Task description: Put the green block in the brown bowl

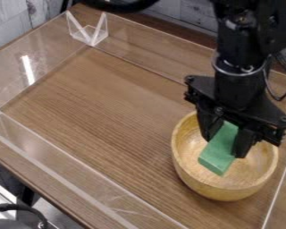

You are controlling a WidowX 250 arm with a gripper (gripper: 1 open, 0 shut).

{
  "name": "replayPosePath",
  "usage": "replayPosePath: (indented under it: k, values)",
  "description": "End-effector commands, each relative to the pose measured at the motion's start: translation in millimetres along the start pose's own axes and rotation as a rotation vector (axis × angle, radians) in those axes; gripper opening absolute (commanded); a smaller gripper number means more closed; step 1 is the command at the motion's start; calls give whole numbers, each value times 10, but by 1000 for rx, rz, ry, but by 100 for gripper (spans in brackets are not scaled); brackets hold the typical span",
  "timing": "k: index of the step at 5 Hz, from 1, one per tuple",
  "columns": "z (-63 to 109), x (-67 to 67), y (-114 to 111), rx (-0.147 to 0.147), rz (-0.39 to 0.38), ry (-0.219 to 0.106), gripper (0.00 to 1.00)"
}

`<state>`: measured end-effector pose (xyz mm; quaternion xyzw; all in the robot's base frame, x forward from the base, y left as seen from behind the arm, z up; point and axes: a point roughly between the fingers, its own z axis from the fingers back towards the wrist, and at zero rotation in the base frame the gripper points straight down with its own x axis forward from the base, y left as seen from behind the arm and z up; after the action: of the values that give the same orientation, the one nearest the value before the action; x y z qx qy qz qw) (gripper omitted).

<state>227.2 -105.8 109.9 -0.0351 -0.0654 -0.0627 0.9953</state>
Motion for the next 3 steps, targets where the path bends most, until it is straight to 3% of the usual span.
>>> replayPosePath:
  k: [1, 3]
  values:
    - [52, 41, 6, -13, 14, -51, 0]
    - [-44, 8, -1, -23, 28, -55, 0]
